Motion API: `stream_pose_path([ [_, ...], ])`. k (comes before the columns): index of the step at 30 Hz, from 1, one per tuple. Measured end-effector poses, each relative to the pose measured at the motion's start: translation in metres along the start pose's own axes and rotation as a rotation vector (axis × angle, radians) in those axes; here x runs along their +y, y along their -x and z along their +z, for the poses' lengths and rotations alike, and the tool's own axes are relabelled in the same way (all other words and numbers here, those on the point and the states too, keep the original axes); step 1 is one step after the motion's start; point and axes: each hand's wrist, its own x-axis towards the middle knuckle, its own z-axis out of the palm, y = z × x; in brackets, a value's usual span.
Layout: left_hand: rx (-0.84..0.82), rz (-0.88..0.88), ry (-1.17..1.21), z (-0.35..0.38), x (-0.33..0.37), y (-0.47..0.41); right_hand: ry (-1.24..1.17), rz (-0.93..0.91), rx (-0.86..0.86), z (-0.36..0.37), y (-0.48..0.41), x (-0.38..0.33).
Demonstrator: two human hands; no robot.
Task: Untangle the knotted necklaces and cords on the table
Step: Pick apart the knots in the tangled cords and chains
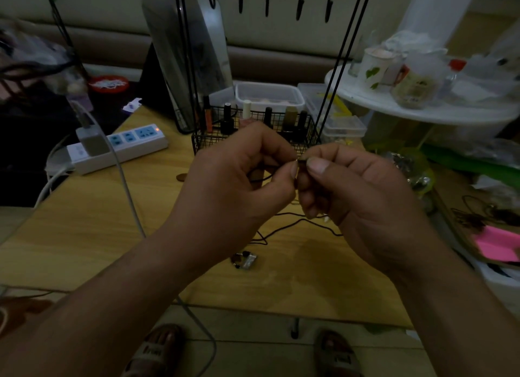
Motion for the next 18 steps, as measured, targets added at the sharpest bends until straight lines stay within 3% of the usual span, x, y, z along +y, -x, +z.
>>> stream_pose_path([
  [18,0.013,-0.026,0.059,0.0026,0.0000,0.0004,-0.037,-0.033,0.033,-0.0033,-0.0005,0.0014],
])
